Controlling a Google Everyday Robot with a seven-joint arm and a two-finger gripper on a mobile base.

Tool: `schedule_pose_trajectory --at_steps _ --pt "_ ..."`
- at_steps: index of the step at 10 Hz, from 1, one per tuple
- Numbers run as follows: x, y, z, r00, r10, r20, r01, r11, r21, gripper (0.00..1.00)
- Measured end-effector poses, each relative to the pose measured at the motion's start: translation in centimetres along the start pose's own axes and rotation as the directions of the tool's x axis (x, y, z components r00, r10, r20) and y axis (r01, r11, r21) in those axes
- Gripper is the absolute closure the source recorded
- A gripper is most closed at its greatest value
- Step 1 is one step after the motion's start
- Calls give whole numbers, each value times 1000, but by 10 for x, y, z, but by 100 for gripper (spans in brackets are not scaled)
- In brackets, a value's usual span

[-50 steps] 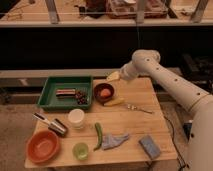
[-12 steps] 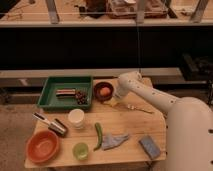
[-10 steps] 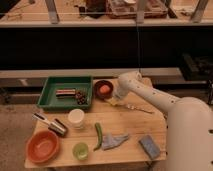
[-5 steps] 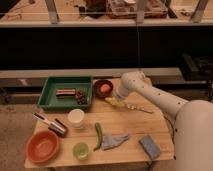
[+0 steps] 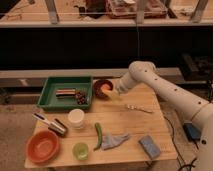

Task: Place banana in paper cup

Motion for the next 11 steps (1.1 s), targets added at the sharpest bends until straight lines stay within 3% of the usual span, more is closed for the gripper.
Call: schedule_pose_trajectory --at_steps 3,5,8,11 --pt "0 1 0 1000 1 1 -1 1000 -1 100" --pt "4 -6 -3 999 -38 -11 38 999 36 100" --pt "40 -47 -7 987 -157 -44 161 979 122 100" --pt "100 -100 12 965 -250 -73 260 944 205 100"
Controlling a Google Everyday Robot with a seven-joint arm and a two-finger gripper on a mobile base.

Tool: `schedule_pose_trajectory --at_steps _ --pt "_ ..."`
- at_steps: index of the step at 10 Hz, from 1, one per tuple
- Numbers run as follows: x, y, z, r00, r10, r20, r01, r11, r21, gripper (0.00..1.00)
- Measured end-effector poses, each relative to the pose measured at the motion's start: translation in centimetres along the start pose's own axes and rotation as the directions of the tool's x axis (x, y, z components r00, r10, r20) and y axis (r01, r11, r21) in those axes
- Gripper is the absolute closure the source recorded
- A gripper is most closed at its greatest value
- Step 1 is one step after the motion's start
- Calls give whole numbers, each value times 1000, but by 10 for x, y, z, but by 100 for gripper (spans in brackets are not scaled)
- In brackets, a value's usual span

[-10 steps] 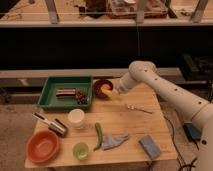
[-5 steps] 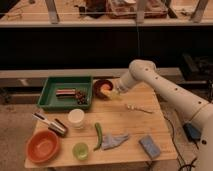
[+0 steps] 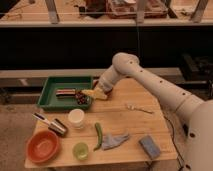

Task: Place banana in paper cup

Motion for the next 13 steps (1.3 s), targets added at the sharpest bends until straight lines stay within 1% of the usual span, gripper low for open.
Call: schedule_pose_trajectory --at_steps 2,3,4,5,7,9,11,12,13 --pt "38 -24 26 998 -60 8 59 997 48 100" --pt "48 -33 38 997 -69 16 68 996 64 100" --pt "54 -40 48 997 -71 26 69 995 73 100" --pt "54 -46 55 997 -70 38 67 995 79 100" --pt "45 -56 63 996 -65 61 59 995 85 100" --pt "18 -63 64 993 -56 102 48 995 82 100" --pt "6 -65 64 992 -46 118 37 997 72 98" --pt "3 -66 65 992 -42 123 34 997 66 90" --pt "1 -68 65 991 -40 127 33 998 59 80"
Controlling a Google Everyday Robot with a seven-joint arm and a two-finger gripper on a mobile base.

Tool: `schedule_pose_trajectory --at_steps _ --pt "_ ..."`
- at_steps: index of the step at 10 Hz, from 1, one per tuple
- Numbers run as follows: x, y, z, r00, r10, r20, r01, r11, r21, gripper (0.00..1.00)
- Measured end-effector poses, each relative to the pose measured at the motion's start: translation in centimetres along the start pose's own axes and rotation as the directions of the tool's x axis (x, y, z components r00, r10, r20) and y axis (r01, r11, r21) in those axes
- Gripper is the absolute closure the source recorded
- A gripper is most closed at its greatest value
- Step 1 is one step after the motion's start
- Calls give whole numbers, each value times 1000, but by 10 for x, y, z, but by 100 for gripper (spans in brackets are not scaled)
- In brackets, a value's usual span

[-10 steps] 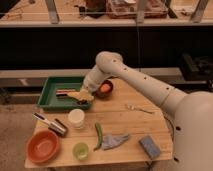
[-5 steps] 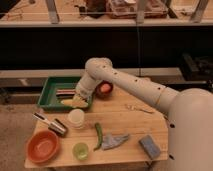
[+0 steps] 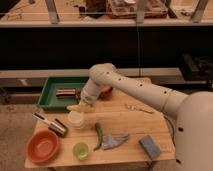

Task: Place banana in paper cup

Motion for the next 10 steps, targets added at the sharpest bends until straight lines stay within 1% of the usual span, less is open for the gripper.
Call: schedule_pose_trajectory --at_steps 1,2,4,5,6,7,10 --pt "-1 -2 -1 1000 1 2 -1 1000 -17 70" --pt "-1 -2 -1 1000 -1 5 1 1000 -24 59" --pt "3 -4 0 1000 -9 8 9 1000 -28 41" --pt "3 -3 2 1000 -10 11 10 999 -30 29" --pt "4 -3 2 1000 -10 11 11 999 -32 22" --pt "6 -3 4 1000 -13 13 14 999 -32 20" --pt "9 -1 6 1000 -10 9 10 1000 -29 20"
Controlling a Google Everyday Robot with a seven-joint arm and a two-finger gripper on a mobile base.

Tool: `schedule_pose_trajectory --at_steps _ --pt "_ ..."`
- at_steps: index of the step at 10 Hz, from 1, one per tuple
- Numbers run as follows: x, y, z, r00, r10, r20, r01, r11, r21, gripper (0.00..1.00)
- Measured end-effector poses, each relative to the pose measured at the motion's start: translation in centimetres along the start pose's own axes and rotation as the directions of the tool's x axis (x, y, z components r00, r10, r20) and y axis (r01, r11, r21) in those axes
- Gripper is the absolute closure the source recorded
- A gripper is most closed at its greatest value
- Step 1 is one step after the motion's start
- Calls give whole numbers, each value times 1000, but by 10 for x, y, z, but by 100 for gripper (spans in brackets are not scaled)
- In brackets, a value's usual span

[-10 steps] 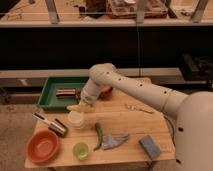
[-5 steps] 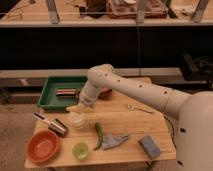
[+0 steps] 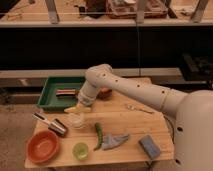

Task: Place banana in paper cup

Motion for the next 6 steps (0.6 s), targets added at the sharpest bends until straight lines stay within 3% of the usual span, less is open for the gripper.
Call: schedule_pose_trajectory --at_steps 4,6 --pt "5 2 -3 1000 16 -12 -16 1000 6 20" --pt "-4 10 -10 997 71 -35 -71 997 4 20"
